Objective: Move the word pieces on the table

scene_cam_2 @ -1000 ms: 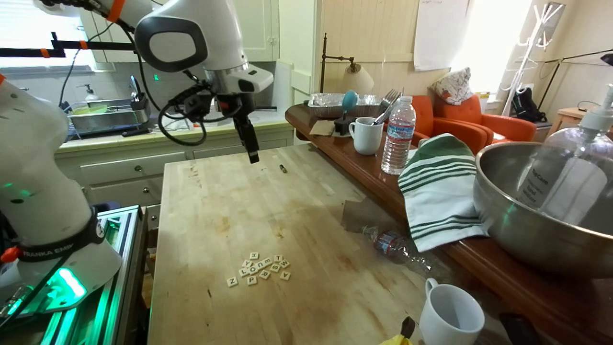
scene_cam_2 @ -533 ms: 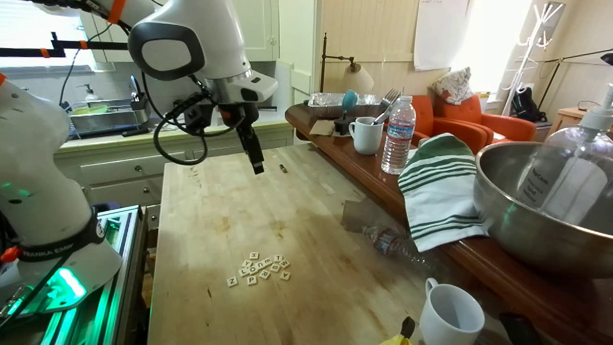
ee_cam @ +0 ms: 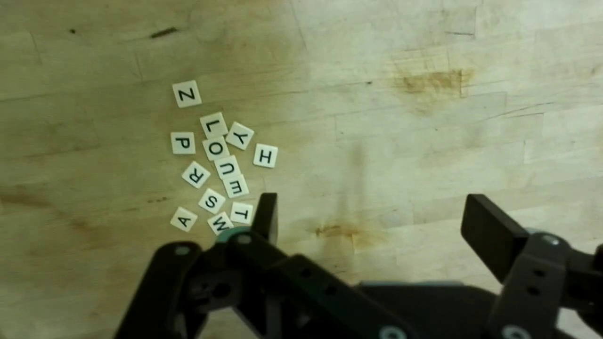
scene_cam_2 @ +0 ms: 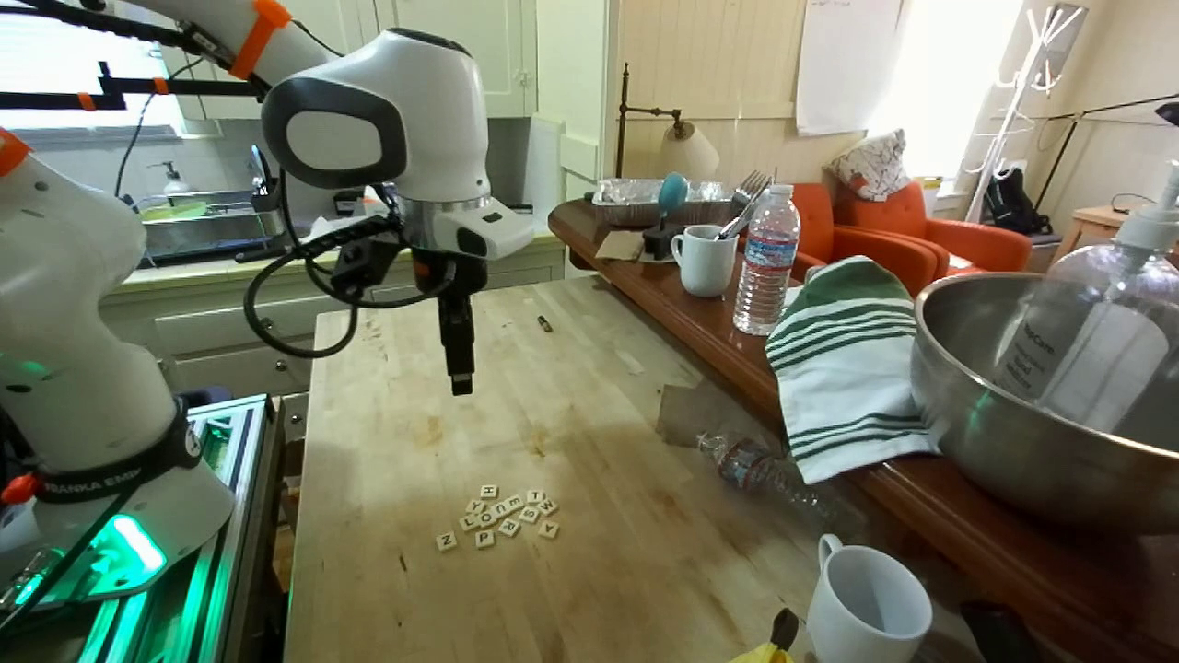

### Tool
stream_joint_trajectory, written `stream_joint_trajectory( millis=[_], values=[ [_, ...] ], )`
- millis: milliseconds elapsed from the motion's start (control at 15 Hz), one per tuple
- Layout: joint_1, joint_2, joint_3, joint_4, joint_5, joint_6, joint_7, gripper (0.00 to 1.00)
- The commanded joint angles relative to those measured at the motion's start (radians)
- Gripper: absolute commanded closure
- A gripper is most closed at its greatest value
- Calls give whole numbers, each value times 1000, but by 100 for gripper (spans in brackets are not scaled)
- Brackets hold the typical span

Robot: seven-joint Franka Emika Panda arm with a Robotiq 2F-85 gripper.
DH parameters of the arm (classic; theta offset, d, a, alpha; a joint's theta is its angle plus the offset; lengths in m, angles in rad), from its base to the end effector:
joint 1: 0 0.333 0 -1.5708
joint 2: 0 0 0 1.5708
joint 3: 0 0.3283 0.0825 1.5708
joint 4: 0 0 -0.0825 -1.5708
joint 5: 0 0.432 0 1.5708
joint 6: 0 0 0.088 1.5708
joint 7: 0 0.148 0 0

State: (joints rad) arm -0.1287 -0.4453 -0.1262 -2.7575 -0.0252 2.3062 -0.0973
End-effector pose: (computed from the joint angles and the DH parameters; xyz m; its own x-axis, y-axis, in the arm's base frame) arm 0.3831 -0.0934 0.2842 0.9918 -0.1277 -0.0048 -0.1278 -0.9911 -0.0363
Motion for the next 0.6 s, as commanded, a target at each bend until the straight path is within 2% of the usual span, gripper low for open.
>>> stream_joint_trajectory(
  millis=[0,533],
  values=[
    [-32,30,18,1,-42,-34,71,0],
    [-23,41,1,2,-15,-18,52,0]
  ],
)
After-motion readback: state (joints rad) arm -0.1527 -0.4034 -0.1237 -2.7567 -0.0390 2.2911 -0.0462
